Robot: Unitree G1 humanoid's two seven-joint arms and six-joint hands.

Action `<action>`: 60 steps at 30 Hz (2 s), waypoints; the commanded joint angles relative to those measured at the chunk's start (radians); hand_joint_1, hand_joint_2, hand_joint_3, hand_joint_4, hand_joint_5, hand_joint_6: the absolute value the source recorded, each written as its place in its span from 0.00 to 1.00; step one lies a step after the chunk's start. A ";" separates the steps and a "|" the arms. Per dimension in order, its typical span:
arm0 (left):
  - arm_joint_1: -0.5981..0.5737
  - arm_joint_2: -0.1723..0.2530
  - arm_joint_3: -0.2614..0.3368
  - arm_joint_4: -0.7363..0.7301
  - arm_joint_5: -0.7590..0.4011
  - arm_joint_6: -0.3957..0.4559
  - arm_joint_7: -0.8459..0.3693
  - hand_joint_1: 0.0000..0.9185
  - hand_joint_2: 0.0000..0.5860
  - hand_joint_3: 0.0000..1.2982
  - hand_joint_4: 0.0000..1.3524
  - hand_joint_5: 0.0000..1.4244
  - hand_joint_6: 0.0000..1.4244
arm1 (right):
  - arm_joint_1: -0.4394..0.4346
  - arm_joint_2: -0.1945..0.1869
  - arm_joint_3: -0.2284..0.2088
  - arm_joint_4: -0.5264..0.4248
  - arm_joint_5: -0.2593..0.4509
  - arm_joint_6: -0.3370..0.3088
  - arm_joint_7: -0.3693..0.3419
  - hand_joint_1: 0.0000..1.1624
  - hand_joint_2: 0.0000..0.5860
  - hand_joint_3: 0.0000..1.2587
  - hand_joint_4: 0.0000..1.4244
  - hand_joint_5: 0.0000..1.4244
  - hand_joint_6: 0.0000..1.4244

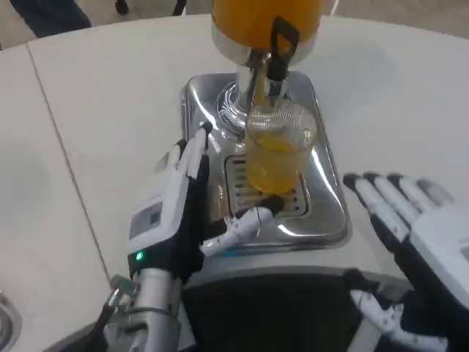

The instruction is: Grasp the cup under the faucet to collect the drink, then remove the cup.

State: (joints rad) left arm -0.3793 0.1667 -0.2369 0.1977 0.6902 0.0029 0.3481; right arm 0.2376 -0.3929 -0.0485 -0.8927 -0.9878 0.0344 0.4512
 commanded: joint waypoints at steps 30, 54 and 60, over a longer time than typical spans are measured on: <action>-0.265 -0.104 -0.045 0.363 -0.086 -0.096 0.107 0.30 0.10 0.00 0.00 0.06 0.08 | -0.033 0.050 0.011 0.050 0.037 0.025 0.069 0.31 0.82 0.00 0.00 0.00 0.02; -0.352 -0.167 -0.105 0.499 -0.060 -0.048 0.215 0.41 0.09 0.10 0.16 0.44 0.58 | -0.091 0.055 0.032 0.058 0.053 0.150 0.153 0.29 0.80 0.00 0.00 0.00 0.03; -0.340 -0.193 -0.130 0.492 -0.034 0.011 0.254 0.44 0.09 0.24 0.31 0.61 0.79 | -0.084 0.056 0.030 0.040 0.052 0.164 0.157 0.27 0.82 0.00 0.00 0.00 0.03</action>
State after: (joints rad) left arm -0.7466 0.0100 -0.3366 0.6769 0.6409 -0.0209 0.6027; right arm 0.1437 -0.3337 -0.0132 -0.8339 -0.9349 0.1876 0.5947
